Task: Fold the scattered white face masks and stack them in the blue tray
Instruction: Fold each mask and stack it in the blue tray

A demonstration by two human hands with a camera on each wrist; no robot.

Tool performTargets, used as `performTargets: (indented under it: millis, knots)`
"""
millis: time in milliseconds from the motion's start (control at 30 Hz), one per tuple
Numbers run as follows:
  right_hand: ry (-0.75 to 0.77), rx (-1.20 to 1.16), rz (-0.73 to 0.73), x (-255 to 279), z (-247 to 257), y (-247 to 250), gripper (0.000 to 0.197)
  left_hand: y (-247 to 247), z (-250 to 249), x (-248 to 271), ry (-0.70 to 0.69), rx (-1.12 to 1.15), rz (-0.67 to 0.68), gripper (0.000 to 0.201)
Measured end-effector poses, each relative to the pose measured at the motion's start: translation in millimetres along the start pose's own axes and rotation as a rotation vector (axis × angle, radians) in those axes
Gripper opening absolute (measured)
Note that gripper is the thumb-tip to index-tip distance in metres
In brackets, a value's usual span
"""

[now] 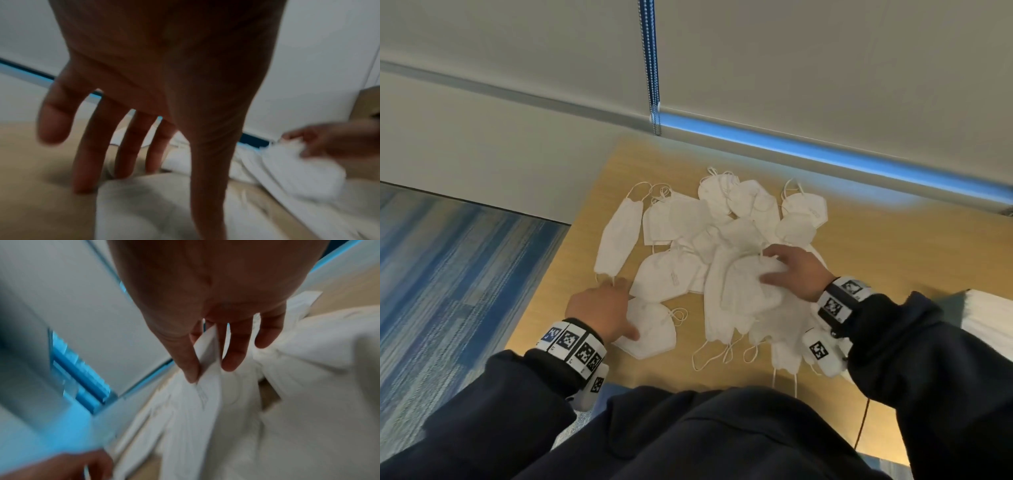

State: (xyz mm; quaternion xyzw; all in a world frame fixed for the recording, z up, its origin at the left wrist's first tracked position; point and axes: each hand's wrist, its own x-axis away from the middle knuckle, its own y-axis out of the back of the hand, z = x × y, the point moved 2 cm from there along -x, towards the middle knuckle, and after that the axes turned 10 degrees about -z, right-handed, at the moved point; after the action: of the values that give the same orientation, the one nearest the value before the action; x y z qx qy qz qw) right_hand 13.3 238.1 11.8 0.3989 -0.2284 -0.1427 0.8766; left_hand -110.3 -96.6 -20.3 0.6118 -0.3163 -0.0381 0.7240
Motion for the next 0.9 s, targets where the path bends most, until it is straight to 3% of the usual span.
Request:
performTargets:
  millis: [100, 133, 233, 267, 333, 467, 600, 667, 767, 900]
  knots:
    - [-0.118, -0.439, -0.098, 5, 3, 22, 0.035, -10, 0, -6, 0.002, 0.208, 0.062, 0.111]
    - [-0.164, -0.577, -0.117, 8, 2, 26, 0.033, -8, 1, -8, -0.004, 0.228, 0.072, 0.102]
    - [-0.290, -0.875, -0.140, 16, -1, 26, 0.038, 2, 5, -15, -0.069, 0.101, 0.033, 0.051]
    - [-0.327, -0.942, -0.141, 18, -1, 25, 0.040, 6, 6, -18, -0.095, 0.071, 0.004, 0.042]
    - [-0.382, -1.044, -0.117, 21, -1, 21, 0.041, 9, 7, -23, -0.125, 0.104, -0.027, 0.047]
    - [-0.455, -1.153, -0.108, 26, 0, 14, 0.041, 9, 1, -21, -0.169, -0.088, 0.013, 0.071]
    - [-0.464, -1.181, -0.116, 32, -1, 3, 0.042, 5, -4, -17, -0.146, -0.244, -0.055, 0.082]
    - [-0.470, -1.204, -0.102, 35, 0, -1, 0.033, 7, -5, -20, -0.139, -0.259, -0.053, 0.078]
    - [-0.466, -1.238, -0.074, 38, 7, -6, 0.039, 12, -8, -21, -0.180, -0.245, -0.020, 0.066]
    - [-0.453, -1.207, -0.018, 40, 15, -14, 0.043, 11, -12, -17, -0.274, -0.161, -0.050, 0.026]
